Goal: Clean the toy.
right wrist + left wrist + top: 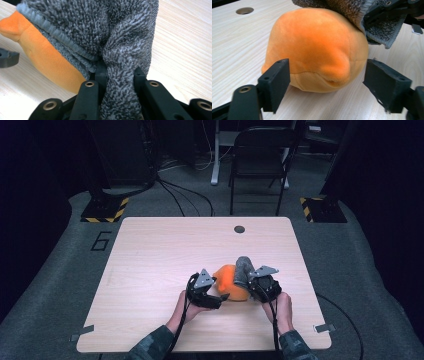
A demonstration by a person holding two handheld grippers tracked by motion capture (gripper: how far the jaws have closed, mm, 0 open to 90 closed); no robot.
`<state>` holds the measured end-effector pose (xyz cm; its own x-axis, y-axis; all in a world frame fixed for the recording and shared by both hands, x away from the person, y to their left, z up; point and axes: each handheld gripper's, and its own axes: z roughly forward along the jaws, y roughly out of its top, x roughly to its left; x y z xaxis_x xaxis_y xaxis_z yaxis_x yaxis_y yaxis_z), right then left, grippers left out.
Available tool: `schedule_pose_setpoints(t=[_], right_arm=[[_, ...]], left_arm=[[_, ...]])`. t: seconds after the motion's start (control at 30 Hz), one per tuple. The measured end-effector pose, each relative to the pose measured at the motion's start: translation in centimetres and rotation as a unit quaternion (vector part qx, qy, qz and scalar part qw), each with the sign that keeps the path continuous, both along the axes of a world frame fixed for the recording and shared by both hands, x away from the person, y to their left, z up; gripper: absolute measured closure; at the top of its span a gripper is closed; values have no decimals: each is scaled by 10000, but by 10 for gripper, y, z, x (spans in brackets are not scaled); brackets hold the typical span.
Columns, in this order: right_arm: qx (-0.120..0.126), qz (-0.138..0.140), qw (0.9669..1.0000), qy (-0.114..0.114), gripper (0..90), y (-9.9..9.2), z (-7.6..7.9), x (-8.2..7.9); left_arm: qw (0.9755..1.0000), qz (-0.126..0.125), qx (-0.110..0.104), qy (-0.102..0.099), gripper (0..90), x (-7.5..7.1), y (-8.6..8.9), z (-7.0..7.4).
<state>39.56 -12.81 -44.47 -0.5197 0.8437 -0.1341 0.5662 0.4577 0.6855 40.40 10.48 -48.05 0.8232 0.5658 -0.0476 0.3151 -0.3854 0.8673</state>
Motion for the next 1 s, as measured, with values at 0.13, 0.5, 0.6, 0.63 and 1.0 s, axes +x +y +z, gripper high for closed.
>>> schedule_pose_setpoints(t=[0.13, 0.5, 0.6, 0.63, 1.0], right_arm=[[15, 1, 10000, 7, 745, 0, 0, 0], [-2, -26, 10000, 48, 745, 1, -1, -1], [-3, -11, 10000, 36, 745, 0, -2, 0], [45, -16, 10000, 33, 745, -1, -2, 1], [483, -431, 9979, -88, 743, -39, 13, 3]], left_arm=[[9999, -41, 59, -114, 174, 1, -2, -1], [9970, -197, 431, -612, 231, 0, -12, -12], [9962, -168, 441, -734, 331, -1, -11, -14], [9963, -164, 415, -729, 379, -1, -11, -14], [9963, -16, 410, -753, 629, -2, -8, -15]])
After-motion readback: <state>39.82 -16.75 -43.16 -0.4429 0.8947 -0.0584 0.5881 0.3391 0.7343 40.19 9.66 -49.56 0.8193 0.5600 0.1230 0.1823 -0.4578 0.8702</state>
